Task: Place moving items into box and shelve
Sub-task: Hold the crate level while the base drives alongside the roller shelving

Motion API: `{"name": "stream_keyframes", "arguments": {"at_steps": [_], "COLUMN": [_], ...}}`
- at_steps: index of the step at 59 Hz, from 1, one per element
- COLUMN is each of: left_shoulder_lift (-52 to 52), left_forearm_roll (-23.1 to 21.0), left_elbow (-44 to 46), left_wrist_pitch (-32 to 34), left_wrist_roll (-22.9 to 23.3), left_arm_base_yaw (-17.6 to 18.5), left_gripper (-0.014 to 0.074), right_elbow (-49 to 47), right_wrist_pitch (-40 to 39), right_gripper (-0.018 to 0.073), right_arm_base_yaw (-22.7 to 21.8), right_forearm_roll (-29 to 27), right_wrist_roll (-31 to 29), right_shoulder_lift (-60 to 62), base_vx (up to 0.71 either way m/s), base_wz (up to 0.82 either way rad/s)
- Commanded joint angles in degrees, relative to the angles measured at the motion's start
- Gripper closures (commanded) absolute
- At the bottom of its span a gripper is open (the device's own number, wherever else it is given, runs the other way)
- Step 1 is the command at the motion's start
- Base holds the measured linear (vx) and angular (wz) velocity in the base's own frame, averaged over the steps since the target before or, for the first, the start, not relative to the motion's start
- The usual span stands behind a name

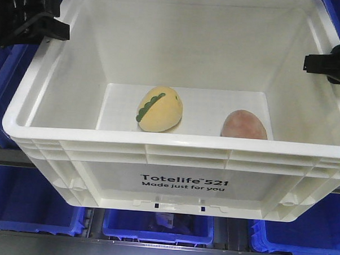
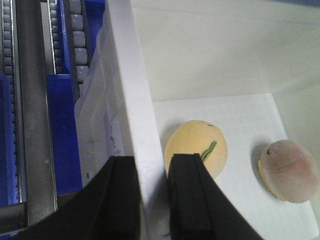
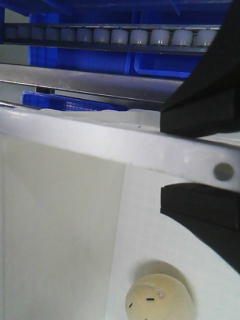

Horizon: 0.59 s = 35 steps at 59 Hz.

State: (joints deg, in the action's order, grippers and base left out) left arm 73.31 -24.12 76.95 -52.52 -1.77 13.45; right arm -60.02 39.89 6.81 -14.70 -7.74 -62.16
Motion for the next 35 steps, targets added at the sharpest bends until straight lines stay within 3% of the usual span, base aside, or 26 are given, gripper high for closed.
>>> {"name": "stream_keyframes", "arguments": {"at_steps": [1,35], "left_shoulder_lift": [-2.27,-2.27], "left_forearm_roll": [-4.66,-4.66], "left_elbow": [2.21,2.21], "left_wrist_pitch": [6.2,6.25], "left_wrist_roll": [-0.84,-0.84], "left_arm_base_yaw": [0.49,0.49], "left_gripper": [0.0603,0.0603], "right_elbow": [-2.64,-2.64], "right_wrist_pitch": [-7.55,-7.55], "right_gripper": [0.0565,0.0565], "right_arm_base_yaw": [-0.13,-0.13], "right_forearm_roll": [-2.46,-2.46], "right_wrist_roll": [-0.16,-0.16], "right_shoulder_lift": [1.39,1.39], "base_vx": [0.08,0.06], "base_wz": [-0.01,0.0]}}
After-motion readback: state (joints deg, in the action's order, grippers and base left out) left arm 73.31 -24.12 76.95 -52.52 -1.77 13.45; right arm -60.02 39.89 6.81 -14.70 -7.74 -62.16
